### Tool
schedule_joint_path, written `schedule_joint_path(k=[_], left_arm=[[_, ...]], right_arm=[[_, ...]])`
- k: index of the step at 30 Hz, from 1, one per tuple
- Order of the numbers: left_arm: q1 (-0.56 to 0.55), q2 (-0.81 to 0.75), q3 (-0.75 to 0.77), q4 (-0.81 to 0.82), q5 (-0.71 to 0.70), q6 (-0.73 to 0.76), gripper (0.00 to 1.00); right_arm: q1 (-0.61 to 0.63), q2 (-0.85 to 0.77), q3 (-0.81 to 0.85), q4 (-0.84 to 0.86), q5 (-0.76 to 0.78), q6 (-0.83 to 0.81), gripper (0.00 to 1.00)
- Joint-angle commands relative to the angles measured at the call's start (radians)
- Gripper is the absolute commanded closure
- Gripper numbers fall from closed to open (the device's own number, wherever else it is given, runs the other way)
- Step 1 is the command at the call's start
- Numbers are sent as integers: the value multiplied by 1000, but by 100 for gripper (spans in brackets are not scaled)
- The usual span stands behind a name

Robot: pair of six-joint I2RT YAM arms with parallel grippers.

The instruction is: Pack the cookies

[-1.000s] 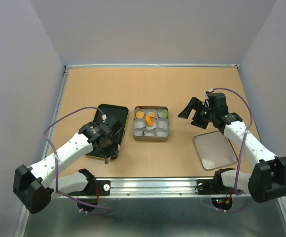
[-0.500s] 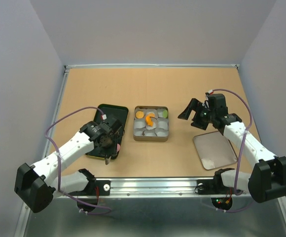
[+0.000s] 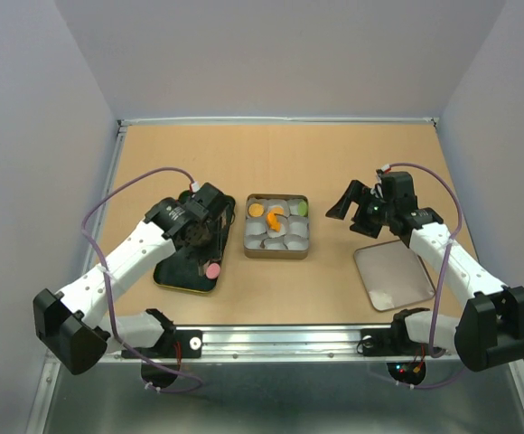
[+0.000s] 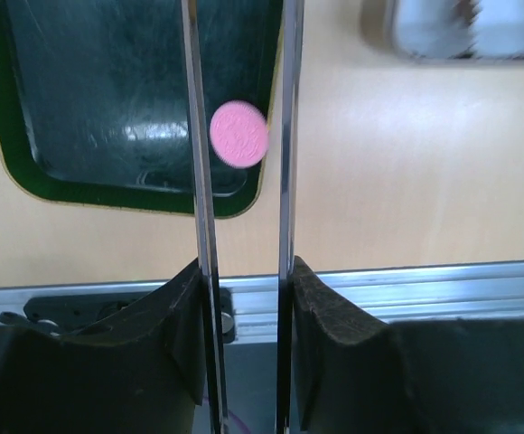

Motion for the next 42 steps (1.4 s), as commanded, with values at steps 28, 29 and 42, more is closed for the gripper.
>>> schedule_joint_path(k=[28, 29, 42], left_arm=[[-280, 369, 307, 332, 126, 41, 73], [-284, 378, 303, 333, 121, 41, 73], [-296, 409, 212, 382, 113, 29, 66]], right_arm=[[-7, 15, 54, 13, 66, -48, 0], [-7, 16, 51, 14, 66, -50, 0], [-7, 55, 59, 14, 56, -54, 0]])
